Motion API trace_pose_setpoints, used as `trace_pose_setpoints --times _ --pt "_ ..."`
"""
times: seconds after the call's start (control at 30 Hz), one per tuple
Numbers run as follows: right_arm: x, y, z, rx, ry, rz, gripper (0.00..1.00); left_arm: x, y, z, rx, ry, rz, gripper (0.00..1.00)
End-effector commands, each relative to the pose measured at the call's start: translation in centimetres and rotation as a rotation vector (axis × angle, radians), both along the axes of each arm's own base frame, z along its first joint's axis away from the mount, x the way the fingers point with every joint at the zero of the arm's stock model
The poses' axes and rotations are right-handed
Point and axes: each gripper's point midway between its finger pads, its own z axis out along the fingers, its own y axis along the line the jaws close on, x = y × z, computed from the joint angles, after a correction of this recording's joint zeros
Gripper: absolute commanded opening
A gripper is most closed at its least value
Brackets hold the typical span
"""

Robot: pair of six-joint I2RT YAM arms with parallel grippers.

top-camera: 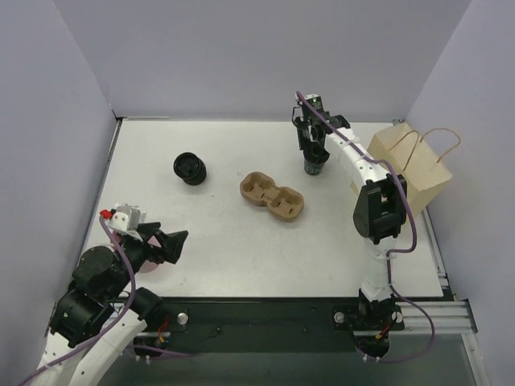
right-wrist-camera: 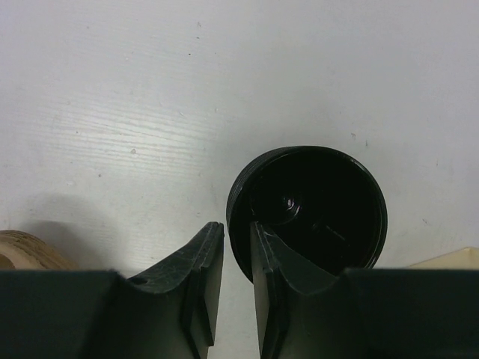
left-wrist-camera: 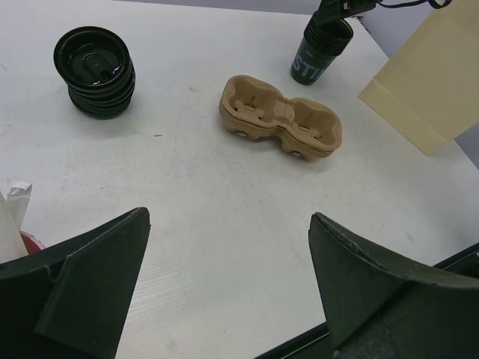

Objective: Pack the takeout coffee

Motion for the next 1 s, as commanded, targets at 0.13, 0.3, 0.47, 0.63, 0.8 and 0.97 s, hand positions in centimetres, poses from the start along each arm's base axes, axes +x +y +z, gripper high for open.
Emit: trace_pose_setpoints --times 0.13,0.3,0.47,0.63,0.8,0.97 --pt "1.1 -0.6 0.3 -0.016 -0.01 0.013 0.2 0.4 0.1 1.2 -0.017 -0.046 0.015 0.97" --pt "1.1 -1.0 -0.2 -0.014 0.002 0.01 0.14 0.5 0.0 1.1 -0.013 -0.043 0.013 0.97" --pt "1.2 -1.1 -0.5 0.003 0.01 0.009 0.13 0.5 0.0 1.1 -0.011 -0.04 0.013 0.97" --pt "1.2 -0.9 -0.7 0.01 0.016 0.008 0.15 0.5 0.0 1.1 -0.011 -0.042 0.013 0.97" --pt "1.2 -1.1 -0.9 0.007 0.021 0.007 0.13 0.5 0.0 1.1 -0.011 -0.042 0.013 0.97" --pt "1.1 -1.1 -0.9 0.015 0.025 0.008 0.11 0.5 0.0 1.0 -0.01 -0.041 0.011 0.97"
